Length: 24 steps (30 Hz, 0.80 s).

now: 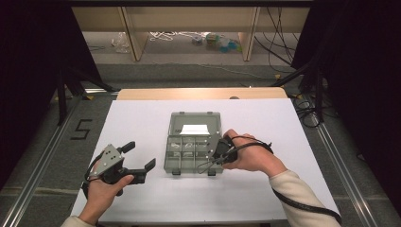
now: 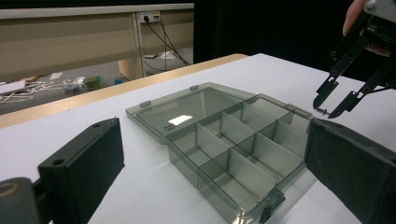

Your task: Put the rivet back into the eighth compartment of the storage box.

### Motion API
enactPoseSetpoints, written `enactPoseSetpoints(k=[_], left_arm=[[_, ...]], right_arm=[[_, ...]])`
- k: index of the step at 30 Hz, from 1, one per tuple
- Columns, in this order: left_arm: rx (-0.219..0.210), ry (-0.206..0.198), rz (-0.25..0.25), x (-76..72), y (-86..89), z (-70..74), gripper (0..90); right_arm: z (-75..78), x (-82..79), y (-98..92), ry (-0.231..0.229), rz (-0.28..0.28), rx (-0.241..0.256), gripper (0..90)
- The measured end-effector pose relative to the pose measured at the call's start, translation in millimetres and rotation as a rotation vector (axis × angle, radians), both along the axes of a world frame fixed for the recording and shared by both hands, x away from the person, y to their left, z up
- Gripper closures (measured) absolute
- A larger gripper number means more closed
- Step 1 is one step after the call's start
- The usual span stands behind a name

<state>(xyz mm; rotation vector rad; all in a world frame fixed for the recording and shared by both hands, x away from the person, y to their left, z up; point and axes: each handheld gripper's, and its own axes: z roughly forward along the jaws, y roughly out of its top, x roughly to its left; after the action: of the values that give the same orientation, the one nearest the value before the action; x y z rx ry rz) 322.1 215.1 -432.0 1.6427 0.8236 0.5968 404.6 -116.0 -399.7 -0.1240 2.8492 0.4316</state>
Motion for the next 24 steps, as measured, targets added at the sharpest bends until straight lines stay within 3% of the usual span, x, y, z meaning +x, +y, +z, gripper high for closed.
enactPoseSetpoints(k=[24], left_arm=[[0.0, 0.0, 0.001, 0.1, 0.0, -0.1, 4.5]], right_arm=[[-2.1, 7.1, -4.3, -0.006, -0.038, 0.007, 75.1]])
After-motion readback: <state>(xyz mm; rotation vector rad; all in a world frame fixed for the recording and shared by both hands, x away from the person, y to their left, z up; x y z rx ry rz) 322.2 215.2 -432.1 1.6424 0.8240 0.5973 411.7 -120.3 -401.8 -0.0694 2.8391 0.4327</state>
